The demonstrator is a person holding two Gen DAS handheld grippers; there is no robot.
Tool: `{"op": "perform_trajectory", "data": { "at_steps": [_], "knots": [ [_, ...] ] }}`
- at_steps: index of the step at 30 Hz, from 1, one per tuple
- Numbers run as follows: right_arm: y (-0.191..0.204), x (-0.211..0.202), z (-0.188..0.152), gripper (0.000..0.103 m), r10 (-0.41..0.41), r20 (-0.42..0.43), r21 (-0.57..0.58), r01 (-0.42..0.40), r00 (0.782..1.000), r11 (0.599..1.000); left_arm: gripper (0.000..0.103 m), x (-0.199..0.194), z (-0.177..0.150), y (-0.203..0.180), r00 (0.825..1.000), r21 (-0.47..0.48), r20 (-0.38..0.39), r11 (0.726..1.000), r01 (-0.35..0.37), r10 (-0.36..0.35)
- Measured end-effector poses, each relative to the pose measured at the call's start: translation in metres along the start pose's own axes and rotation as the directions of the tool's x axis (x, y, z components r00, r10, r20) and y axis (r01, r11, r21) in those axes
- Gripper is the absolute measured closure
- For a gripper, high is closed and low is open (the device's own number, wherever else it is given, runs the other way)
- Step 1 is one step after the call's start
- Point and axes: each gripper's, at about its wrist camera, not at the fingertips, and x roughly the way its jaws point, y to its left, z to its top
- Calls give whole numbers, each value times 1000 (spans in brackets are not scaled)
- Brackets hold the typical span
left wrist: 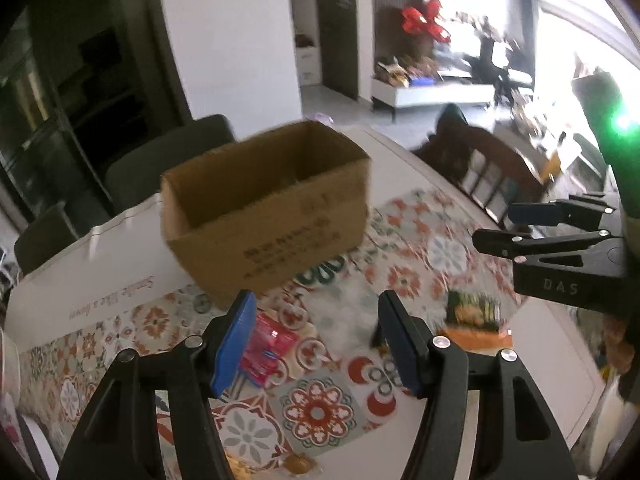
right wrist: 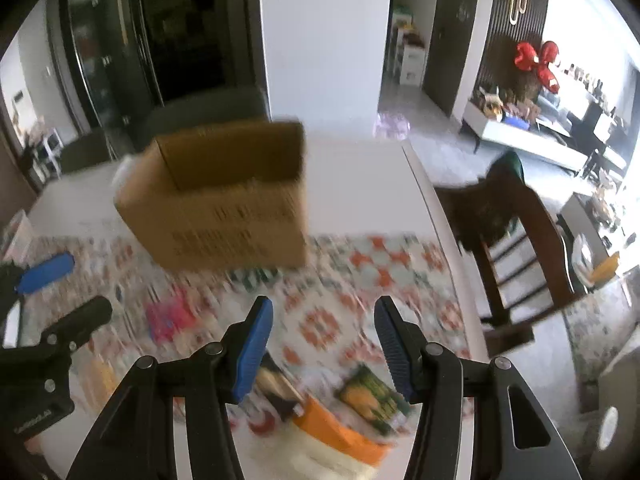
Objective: Organize snacks
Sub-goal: 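Move both tools back toward the dark bar and green chip bag, then grasp the dark bar with the left gripper while the right grips the green cracker pack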
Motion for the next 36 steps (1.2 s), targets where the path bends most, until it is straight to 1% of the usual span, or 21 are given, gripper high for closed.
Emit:
{"op": "perform_trajectory", "data": {
  "at_steps": [2,4,8,11,15,17,21,23,24,26,28,29,30,32,33,36],
  "knots": [
    [-8,8,-10,49,-13,-53,-28,12,998,1000,40,7,-2,-9,999,13,-39,1000,14,-13],
    [-14,17,-21,49,-45,-106,-54,39,993,998,40,17,-4,-12,996,-3,-81,999,44,-44],
    [-30,35,-34,49,-35,-217,-56,23,976,998,41,30,-11,-21,988,-33,-138,997,67,-71],
    [-34,39,-40,49,-52,-228,-68,37,972,997,41,36,-17,-25,983,-45,-164,996,79,-85],
    [-36,42,-51,49,-59,-235,-73,43,970,996,41,41,-28,-26,974,-94,-200,992,88,-106],
    [-35,48,-56,49,-51,-257,-89,29,965,996,41,44,-34,-28,970,-124,-219,989,81,-107],
    [-36,56,-61,49,-52,-299,-105,21,953,994,41,52,-44,-28,949,-245,-254,962,124,-187],
    [-36,59,-63,49,-34,-315,-116,-3,948,993,41,57,-45,-29,945,-282,-261,952,122,-199],
    [-36,60,-63,49,-29,-316,-123,-11,948,992,41,59,-45,-29,942,-302,-267,946,116,-201],
    [-36,64,-65,49,-14,-329,-149,-38,944,988,41,65,-44,-29,936,-366,-278,925,104,-215],
    [-38,68,-65,49,4,-339,-163,-63,941,985,41,69,-42,-33,937,-395,-278,914,91,-213],
    [-40,71,-64,49,17,-344,-177,-83,939,981,41,73,-39,-36,938,-405,-285,912,69,-198],
    [-41,74,-63,49,32,-345,-188,-103,938,977,41,77,-38,-38,938,-426,-289,903,53,-191],
    [-46,83,-61,49,61,-361,-210,-145,931,967,41,88,-36,-42,932,-485,-300,874,35,-204],
    [-47,89,-60,49,80,-375,-220,-173,924,960,41,93,-36,-43,928,-501,-307,865,31,-211],
    [-52,101,-61,49,100,-400,-232,-206,911,951,41,113,-36,-46,911,-564,-345,826,-11,-224]
  ]
}}
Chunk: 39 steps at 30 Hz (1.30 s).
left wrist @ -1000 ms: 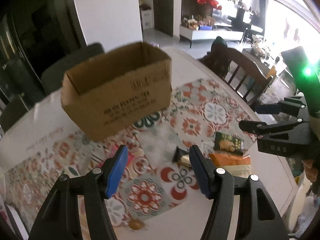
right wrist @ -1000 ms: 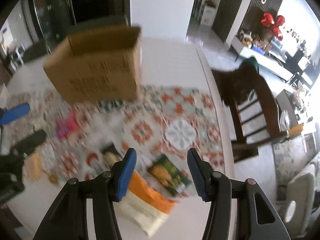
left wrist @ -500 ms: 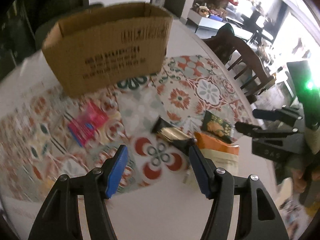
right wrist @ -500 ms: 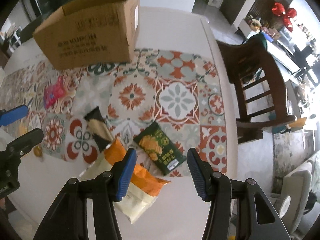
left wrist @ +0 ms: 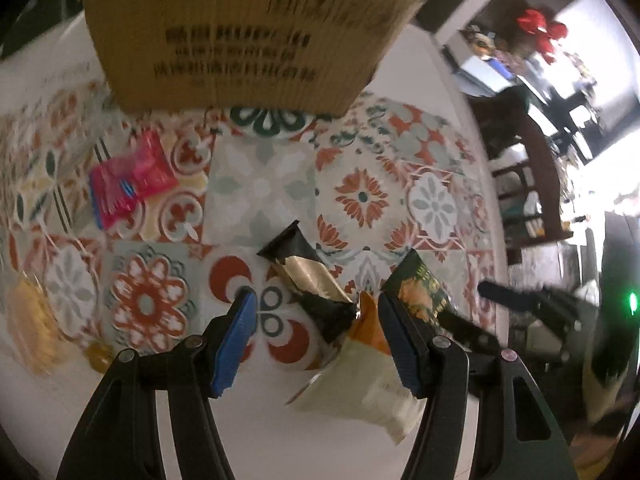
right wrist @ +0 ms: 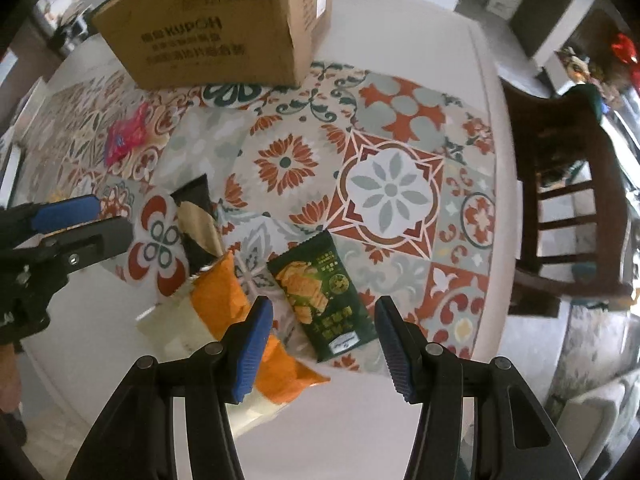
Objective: Organize snacks
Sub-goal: 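Grasp the dark bar with the left gripper while the right grips the green cracker pack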
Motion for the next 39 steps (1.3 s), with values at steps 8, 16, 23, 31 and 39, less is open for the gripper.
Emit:
{"op": "perform_trajectory", "data": {
  "at_steps": [8,16,23,31,39],
  "knots": [
    [-5,30,2,49,65,-64,-53,-68,996,996,41,33,10,-1,998,-142,-64,990,-5,-4],
    [-5,45,5,49,65,-75,-68,-71,995,995,42,54,7,-2,993,-221,-108,972,-78,55],
    [-3,51,4,49,55,-60,-65,-59,997,996,54,64,4,-3,990,-242,-114,964,-110,84],
    [8,53,8,52,19,-32,-71,-22,999,997,76,64,2,-5,993,-221,-89,970,-99,81],
    [-6,45,7,55,63,-10,-9,-63,998,998,101,56,4,-8,997,-165,-56,984,-70,61]
  ]
}}
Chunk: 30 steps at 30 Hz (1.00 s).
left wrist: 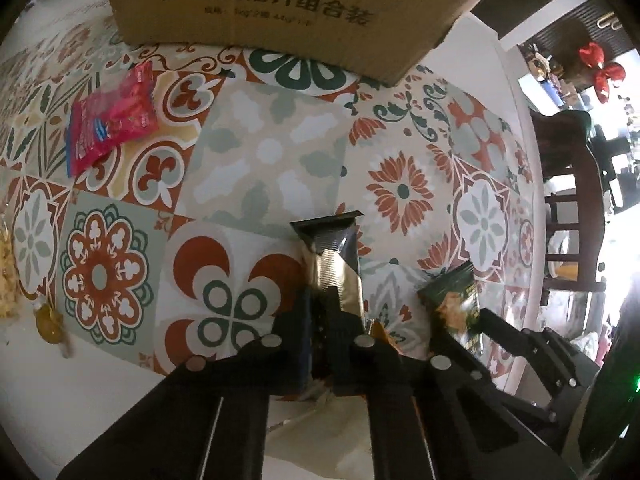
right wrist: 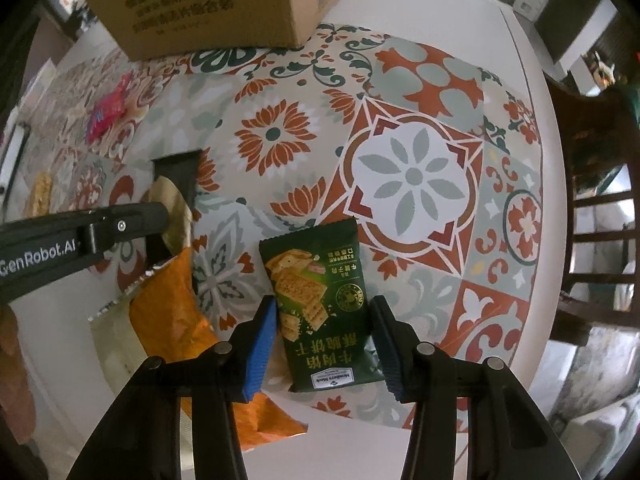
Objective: Organize snacks
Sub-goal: 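Grasp the dark bar with the left gripper while the right grips the green cracker pack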
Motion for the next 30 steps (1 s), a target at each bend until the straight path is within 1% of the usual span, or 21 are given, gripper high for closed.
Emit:
{"op": "perform_trajectory", "data": {
  "at_steps": [2,6,11,14,15,16,17,18,19,22,25,27,29,30],
  "knots": [
    [-3,-6,0,55,-3,17,17,3,1000,1000,101,-5,-1,4,1000,13,11,1000,6,-7],
    [-2,-19,2,55,2,51,33,-4,999,999,101,-10,-5,4,998,28,20,998,56,-56],
    [5,-31,0,55,-31,73,46,28,997,999,101,-20,-6,2,996,84,43,994,69,-73],
    [5,-36,-1,55,-33,78,64,28,996,998,100,-23,-5,0,998,114,46,993,28,-33],
    [5,-38,-2,55,-32,81,67,27,996,997,86,-22,-5,-1,999,108,42,994,19,-24],
    [4,-38,-2,55,-36,78,74,30,996,997,77,-19,-4,-4,999,99,36,995,4,-8],
    [3,-38,-3,55,-39,77,79,33,996,996,61,-16,-3,-5,999,86,27,996,-23,20],
    [-1,-40,-6,55,-40,75,86,34,996,996,58,-14,-2,-6,999,75,28,996,-44,42],
    [-4,-39,-6,55,-42,70,100,34,997,994,58,-12,-1,-7,998,72,29,996,-53,51],
    [-8,-33,-6,55,-38,63,124,30,997,992,57,-2,3,-15,997,83,-5,994,-74,75],
    [-12,-31,-7,55,-33,64,139,23,997,990,56,10,5,-24,989,92,-38,986,-137,141],
    [-14,-32,-7,55,-27,71,144,17,997,989,53,10,5,-27,989,92,-28,985,-145,149],
    [-15,-33,-7,55,-22,79,152,9,997,988,52,12,6,-35,985,121,-13,978,-170,173],
    [-16,-33,-7,55,-14,83,159,0,996,987,58,13,6,-37,985,134,-6,977,-168,171]
  ]
}}
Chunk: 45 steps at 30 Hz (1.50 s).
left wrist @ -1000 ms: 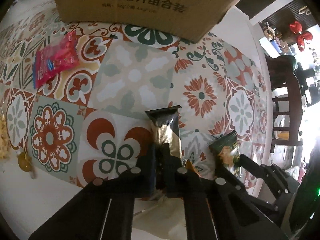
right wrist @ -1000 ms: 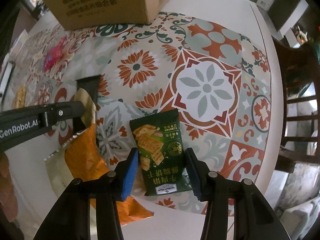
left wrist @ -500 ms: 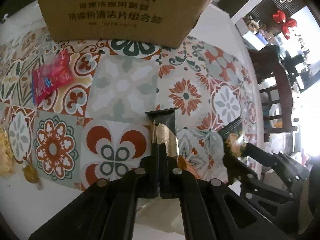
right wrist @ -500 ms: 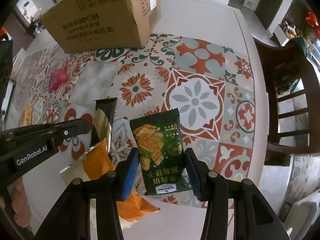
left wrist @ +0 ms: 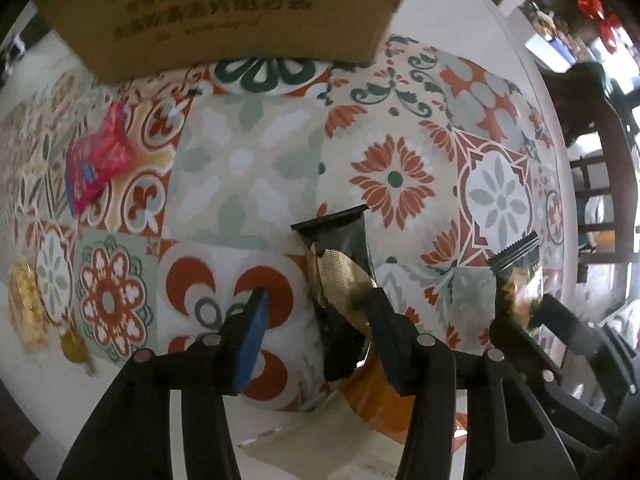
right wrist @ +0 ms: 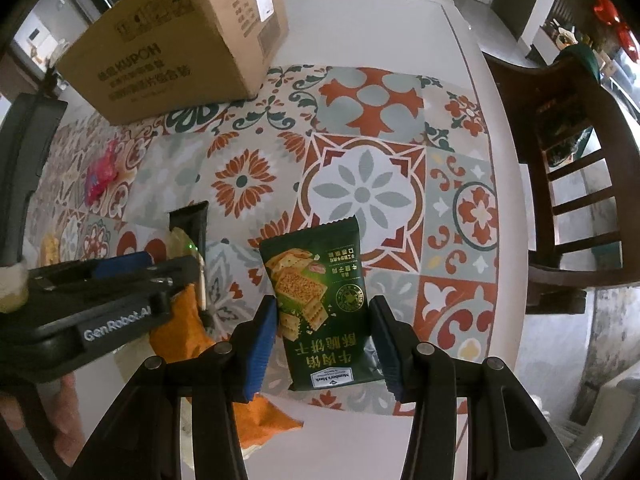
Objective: Organize snacks
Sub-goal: 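Grasp the dark bar with the left gripper while the right grips the green cracker pack, then carry both snacks over the cardboard box and open both grippers to drop them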
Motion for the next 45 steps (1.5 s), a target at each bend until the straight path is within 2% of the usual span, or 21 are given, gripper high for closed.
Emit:
{"op": "perform_trajectory", "data": {
  "at_steps": [2,4,7,9,11,13,16,19,22,23,24,29,33,37,40,45],
  "knots": [
    [-1,0,0,55,10,3,7,-10,1000,1000,67,1,2,-1,999,-9,-5,999,51,-51],
    [-1,0,-1,55,10,5,6,-10,1000,1000,67,2,4,1,997,-30,-35,997,75,-76],
    [0,0,-1,55,9,2,11,-9,1000,1000,56,4,5,2,990,-53,-99,994,91,-96],
    [0,0,-1,55,16,1,14,-16,1000,1000,50,0,8,5,992,-51,-77,994,97,-101],
    [-1,0,-1,55,29,6,17,-29,1000,999,41,-4,10,3,995,-34,-57,996,85,-87],
    [-2,-1,-1,55,27,8,23,-27,1000,999,41,-3,12,-2,997,-28,-51,998,64,-66],
    [-4,-1,-1,55,19,8,30,-19,1000,999,41,0,15,-3,997,-10,-57,999,44,-45],
    [-10,0,-2,55,17,6,39,-17,1000,999,46,10,16,-12,997,-4,-75,1000,11,-11],
    [-12,1,-3,55,14,7,46,-14,1000,999,51,14,11,-19,998,0,-61,1000,-26,26],
    [-14,1,-3,55,17,7,51,-18,1000,999,68,13,11,-18,999,-4,-41,999,-33,33],
    [-15,1,-4,55,17,7,54,-18,1000,998,71,11,10,-18,1000,0,-19,1000,-24,24],
    [-15,3,-4,55,16,7,61,-17,1000,998,73,7,11,-13,998,35,-5,998,55,-55],
    [-9,2,-3,55,20,11,60,-21,1000,998,73,-1,15,1,993,17,9,993,118,-118],
    [-1,-6,0,55,35,35,51,-37,999,998,73,-26,18,15,986,25,69,988,150,-151],
    [8,-20,3,55,41,71,33,-43,997,999,73,-48,16,25,980,38,132,989,146,-150],
    [31,-52,12,55,62,147,-7,-62,987,998,74,-86,10,45,959,53,222,984,169,-176]
  ]
}}
